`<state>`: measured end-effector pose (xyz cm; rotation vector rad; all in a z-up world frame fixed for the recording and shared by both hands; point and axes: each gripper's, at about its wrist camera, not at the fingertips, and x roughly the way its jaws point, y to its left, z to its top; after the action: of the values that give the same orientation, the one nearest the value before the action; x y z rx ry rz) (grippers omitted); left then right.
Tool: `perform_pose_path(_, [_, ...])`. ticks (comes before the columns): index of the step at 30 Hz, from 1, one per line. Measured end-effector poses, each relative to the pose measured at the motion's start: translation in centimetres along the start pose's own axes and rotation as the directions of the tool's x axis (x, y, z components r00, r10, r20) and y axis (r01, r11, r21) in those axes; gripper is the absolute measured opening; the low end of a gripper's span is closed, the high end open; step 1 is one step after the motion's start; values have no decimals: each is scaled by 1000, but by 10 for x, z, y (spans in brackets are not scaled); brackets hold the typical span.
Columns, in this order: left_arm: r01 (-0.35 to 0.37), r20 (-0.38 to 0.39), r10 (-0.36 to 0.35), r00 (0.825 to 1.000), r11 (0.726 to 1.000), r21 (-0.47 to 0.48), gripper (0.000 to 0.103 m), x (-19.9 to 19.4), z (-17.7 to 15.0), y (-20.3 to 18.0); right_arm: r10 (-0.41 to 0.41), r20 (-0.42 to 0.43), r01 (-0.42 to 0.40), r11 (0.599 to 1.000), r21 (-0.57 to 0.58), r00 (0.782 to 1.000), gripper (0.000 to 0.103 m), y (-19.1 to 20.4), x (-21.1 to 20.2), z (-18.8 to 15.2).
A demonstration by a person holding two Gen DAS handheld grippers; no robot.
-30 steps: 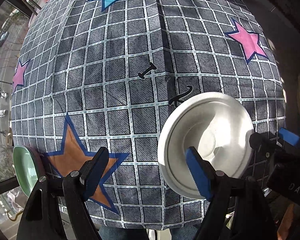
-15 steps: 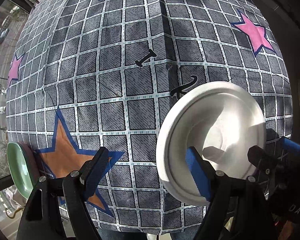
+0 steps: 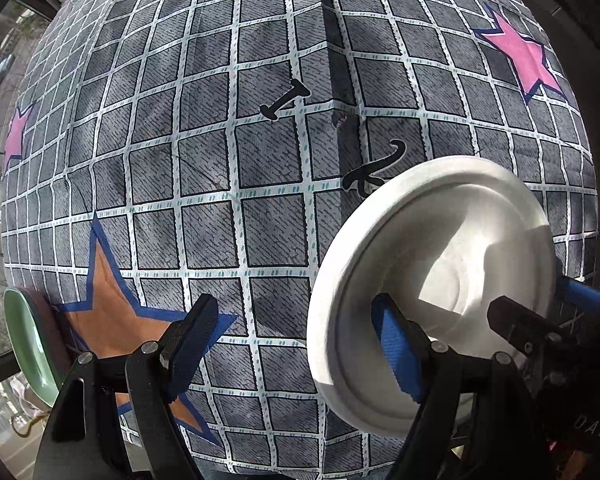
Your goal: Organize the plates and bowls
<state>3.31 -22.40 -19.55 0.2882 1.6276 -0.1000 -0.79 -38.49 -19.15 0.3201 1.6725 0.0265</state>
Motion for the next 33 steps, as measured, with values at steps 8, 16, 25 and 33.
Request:
perform_pose_path(8, [85, -20, -84, 996, 993, 76, 41, 12, -2, -25, 105, -83, -102, 994, 35, 991, 30, 11, 23, -8])
perform_pose_path(16, [114, -7, -114, 993, 990, 86, 39, 13, -21, -7, 66, -74, -68, 997, -25, 995, 23, 41, 28, -24])
perform_pose_path(25, [139, 52, -141, 989, 989, 43, 39, 4, -51, 57, 34, -26, -36, 996, -80, 999, 23, 114, 24, -34])
perform_pose_path(33, [134, 112, -129, 985, 990, -41, 39, -9, -81, 149, 41, 9, -39, 987, -158, 999, 23, 208, 20, -43])
